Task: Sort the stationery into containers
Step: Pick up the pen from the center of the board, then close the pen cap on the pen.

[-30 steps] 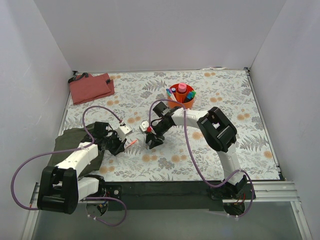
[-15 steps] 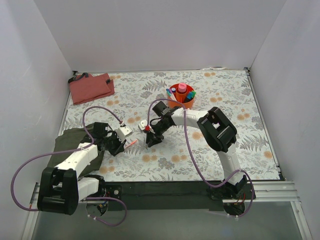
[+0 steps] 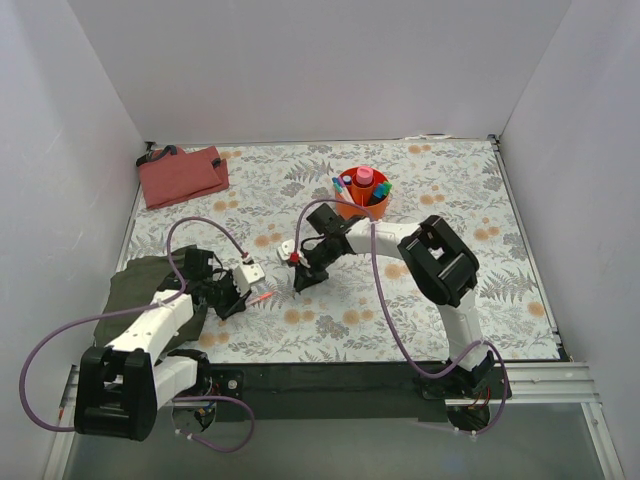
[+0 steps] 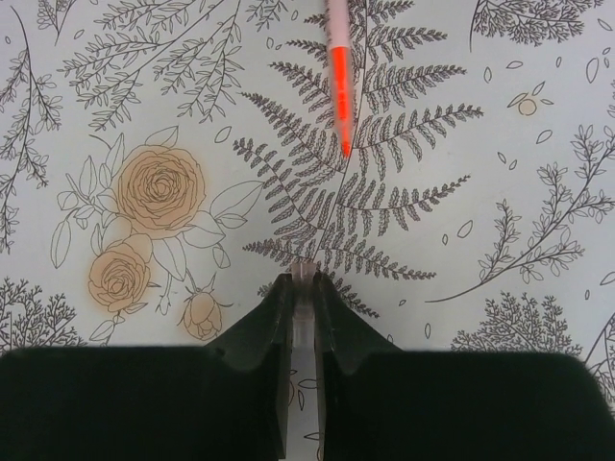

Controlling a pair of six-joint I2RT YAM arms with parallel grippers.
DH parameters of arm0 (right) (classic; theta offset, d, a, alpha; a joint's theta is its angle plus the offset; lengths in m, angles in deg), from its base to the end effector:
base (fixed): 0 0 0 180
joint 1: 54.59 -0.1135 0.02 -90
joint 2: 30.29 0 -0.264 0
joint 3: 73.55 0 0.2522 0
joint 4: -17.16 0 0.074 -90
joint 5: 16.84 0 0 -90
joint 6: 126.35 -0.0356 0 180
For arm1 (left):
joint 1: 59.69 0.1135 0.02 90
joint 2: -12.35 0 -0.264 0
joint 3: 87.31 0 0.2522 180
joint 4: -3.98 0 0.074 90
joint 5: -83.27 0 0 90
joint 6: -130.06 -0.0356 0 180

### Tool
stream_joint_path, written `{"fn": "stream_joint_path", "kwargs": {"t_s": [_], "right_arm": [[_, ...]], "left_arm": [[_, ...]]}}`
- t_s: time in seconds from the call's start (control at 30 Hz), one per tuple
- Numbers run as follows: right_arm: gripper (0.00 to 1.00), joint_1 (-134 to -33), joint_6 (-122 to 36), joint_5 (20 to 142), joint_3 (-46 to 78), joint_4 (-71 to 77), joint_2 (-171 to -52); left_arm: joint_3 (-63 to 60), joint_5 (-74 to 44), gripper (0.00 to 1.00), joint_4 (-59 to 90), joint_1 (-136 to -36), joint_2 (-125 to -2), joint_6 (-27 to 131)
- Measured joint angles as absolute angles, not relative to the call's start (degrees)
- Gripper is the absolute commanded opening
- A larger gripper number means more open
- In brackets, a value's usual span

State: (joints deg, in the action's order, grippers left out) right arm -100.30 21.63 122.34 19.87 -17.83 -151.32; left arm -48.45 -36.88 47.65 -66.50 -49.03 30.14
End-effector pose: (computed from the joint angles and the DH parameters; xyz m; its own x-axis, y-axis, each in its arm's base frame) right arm 0.2770 0.3226 0.1365 0.2742 -0.5126 -0.8137 -0.9027 -0.4290 -0.0340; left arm 0.1655 -0.0378 0.1528 -0.8425 0.2506 -0.4768 0.4558 0.8034 -0.3831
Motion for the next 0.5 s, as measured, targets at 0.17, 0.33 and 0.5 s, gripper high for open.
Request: {"fn": "stream_joint_path", "kwargs": {"t_s": [0.17, 0.33, 0.5], "right_arm": [[0.01, -100.4, 21.0, 120.4, 14.0, -12.2, -147.8], [0.01, -100.3, 19.6, 118.6, 8.7, -7.3, -144.6], [0.01, -100.3, 17.9, 118.3, 7.1, -4.5, -143.9]], "left_arm": [[-48.6, -40.5, 0.00, 50.1, -66.5, -49.1, 24.9], [-47.4, -44.7, 0.00, 48.5, -66.3, -53.5, 22.3], [-44.4, -47.5, 0.00, 46.3, -66.3, -60.0, 21.8]]}}
